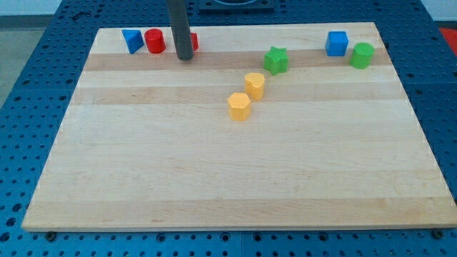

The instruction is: Point your arm to the top right

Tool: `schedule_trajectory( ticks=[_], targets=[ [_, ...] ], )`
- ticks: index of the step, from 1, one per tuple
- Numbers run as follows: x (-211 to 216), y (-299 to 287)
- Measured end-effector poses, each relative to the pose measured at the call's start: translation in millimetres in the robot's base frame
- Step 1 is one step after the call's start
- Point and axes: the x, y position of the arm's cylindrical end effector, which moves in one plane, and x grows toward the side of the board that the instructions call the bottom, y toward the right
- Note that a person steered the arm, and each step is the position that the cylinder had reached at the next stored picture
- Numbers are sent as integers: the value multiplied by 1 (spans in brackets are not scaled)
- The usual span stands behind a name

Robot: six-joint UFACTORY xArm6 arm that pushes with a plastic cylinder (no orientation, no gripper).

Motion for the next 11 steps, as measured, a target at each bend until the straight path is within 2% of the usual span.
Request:
schedule_trajectory(
  ticks=[2, 4, 6, 8, 10, 11],
  targets=[
    [-4, 0],
    [19, 44],
    [4, 63],
    [-24, 166],
    [-46, 224],
    [-43, 240]
  ],
)
